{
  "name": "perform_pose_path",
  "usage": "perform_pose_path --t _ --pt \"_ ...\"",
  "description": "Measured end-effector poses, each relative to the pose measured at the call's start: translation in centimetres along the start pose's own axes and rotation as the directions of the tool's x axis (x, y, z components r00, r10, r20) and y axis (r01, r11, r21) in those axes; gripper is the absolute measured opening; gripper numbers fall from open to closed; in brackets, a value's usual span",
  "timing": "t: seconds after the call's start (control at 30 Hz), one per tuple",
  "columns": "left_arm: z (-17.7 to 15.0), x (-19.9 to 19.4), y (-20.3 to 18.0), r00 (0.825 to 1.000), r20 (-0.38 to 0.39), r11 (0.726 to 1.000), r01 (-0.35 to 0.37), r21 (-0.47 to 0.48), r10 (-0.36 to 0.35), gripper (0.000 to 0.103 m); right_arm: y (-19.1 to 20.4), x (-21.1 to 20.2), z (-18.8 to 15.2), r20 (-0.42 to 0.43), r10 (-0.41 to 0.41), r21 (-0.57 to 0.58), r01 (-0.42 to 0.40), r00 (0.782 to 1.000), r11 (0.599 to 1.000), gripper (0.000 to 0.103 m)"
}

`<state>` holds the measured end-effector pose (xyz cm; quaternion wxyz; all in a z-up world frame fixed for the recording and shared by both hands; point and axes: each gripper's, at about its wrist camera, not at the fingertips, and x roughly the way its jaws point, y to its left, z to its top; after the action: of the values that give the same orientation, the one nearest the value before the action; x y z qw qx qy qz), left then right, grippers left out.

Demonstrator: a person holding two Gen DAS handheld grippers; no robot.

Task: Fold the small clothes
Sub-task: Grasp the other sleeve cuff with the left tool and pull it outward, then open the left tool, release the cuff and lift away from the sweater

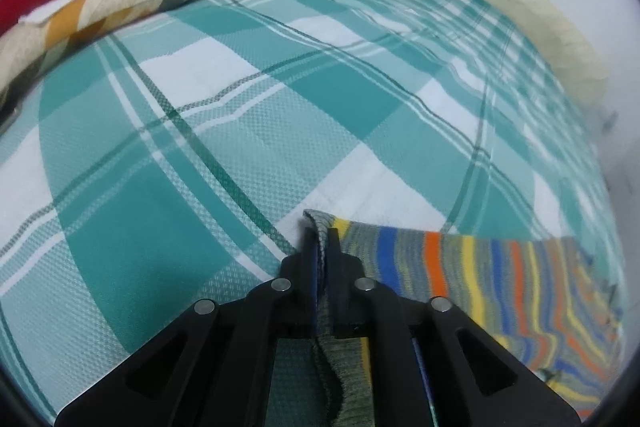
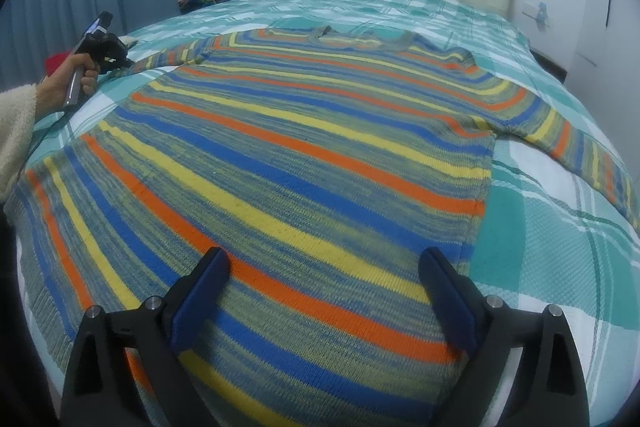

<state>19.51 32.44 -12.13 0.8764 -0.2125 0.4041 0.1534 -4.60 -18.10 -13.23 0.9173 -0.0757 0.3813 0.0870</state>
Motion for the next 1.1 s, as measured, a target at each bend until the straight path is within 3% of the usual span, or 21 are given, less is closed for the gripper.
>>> perform_pose_path --t 0.03,0.07,0.1,0.17,0.27,0.33,0.4,0.47,0.53,0.6,0.63,0.67,0.7,0.8,0.83,0.9,0.93,1.03,1.1 --pt "-0.2 -0.5 -0.1 1.000 0.013 1.000 -0.018 0.016 0.018 0.011 0.0 0.0 0.0 -0.001 0.000 0.001 0.000 1.000 1.000 0.096" --pt "-0.3 -1.2 -0.2 0.999 0.022 0.999 -0.044 0.030 0.043 0.022 0.0 0.0 0.0 -0.004 -0.001 0.002 0.001 1.000 1.000 0.096" --pt "-0.4 -2.1 -0.4 0.997 0.035 0.997 -0.068 0.040 0.067 0.039 -0.1 -0.1 0.2 -0.010 0.000 0.002 0.000 1.000 1.000 0.096" --pt "-0.6 -4.8 -0.6 0.993 0.089 0.996 -0.077 0.046 0.072 0.060 -0.2 -0.6 0.7 -0.030 0.008 0.001 -0.008 1.000 1.000 0.096" --pt "-1.4 -10.0 -1.5 0.990 0.137 0.997 0.006 0.083 -0.018 0.068 -1.1 -3.0 1.9 -0.005 -0.012 0.005 0.012 1.000 1.000 0.094" --pt "-3.0 -13.1 -3.0 0.988 0.112 0.982 0.088 0.166 -0.107 0.072 -1.9 -5.0 2.4 0.019 -0.008 0.022 0.008 1.000 1.000 0.094" --pt "-6.1 -15.7 -5.3 0.981 0.051 0.944 0.168 0.284 -0.189 0.076 -2.4 -6.4 2.3 0.007 0.024 0.049 -0.024 1.000 0.998 0.094" --pt "-10.1 -17.8 -7.6 0.962 -0.031 0.883 0.263 0.389 -0.273 0.078 -2.3 -7.1 1.3 -0.024 0.082 0.078 -0.080 0.996 0.994 0.094" --pt "-15.4 -19.2 -9.8 0.928 -0.152 0.803 0.371 0.466 -0.341 0.079 -1.7 -6.8 -0.2 -0.080 0.168 0.111 -0.159 0.983 0.981 0.094" --pt "-20.8 -18.8 -11.3 0.885 -0.322 0.740 0.460 0.490 -0.337 0.074 -0.9 -5.9 -2.0 -0.162 0.227 0.140 -0.206 0.960 0.969 0.087" --pt "-22.6 -18.4 -11.7 0.867 -0.389 0.729 0.480 0.488 -0.310 0.067 -0.6 -5.5 -3.0 -0.216 0.228 0.148 -0.199 0.949 0.969 0.078" --pt "-25.1 -17.6 -11.5 0.848 -0.467 0.731 0.482 0.483 -0.250 0.052 -0.5 -5.5 -3.8 -0.252 0.212 0.144 -0.180 0.944 0.973 0.074" --pt "-26.8 -17.6 -10.7 0.857 -0.479 0.740 0.445 0.504 -0.189 0.050 -0.3 -6.1 -4.8 -0.278 0.190 0.127 -0.160 0.942 0.979 0.073" --pt "-28.7 -20.7 -8.5 0.901 -0.404 0.714 0.386 0.584 -0.156 0.051 -0.2 -7.8 -6.9 -0.360 0.191 0.130 -0.154 0.913 0.980 0.072" --pt "-28.9 -21.4 -8.0 0.902 -0.404 0.712 0.381 0.590 -0.149 0.052 -0.1 -8.5 -7.6 -0.397 0.178 0.123 -0.140 0.900 0.983 0.072" --pt "-28.9 -22.5 -7.0 0.905 -0.411 0.709 0.360 0.606 -0.108 0.064 -0.3 -9.3 -8.5 -0.448 0.166 0.123 -0.123 0.878 0.985 0.072" --pt "-28.8 -23.0 -6.7 0.905 -0.413 0.710 0.356 0.608 -0.100 0.064 -0.6 -9.8 -8.4 -0.446 0.173 0.131 -0.127 0.878 0.983 0.071" --pt "-27.2 -24.2 -7.3 0.910 -0.388 0.720 0.365 0.591 -0.143 0.068 -1.9 -11.5 -6.3 -0.354 0.135 0.138 -0.091 0.926 0.986 0.072" --pt "-25.0 -25.3 -9.2 0.910 -0.347 0.720 0.397 0.569 -0.228 0.081 -3.2 -12.4 -3.1 -0.223 0.084 0.140 -0.054 0.971 0.989 0.073"
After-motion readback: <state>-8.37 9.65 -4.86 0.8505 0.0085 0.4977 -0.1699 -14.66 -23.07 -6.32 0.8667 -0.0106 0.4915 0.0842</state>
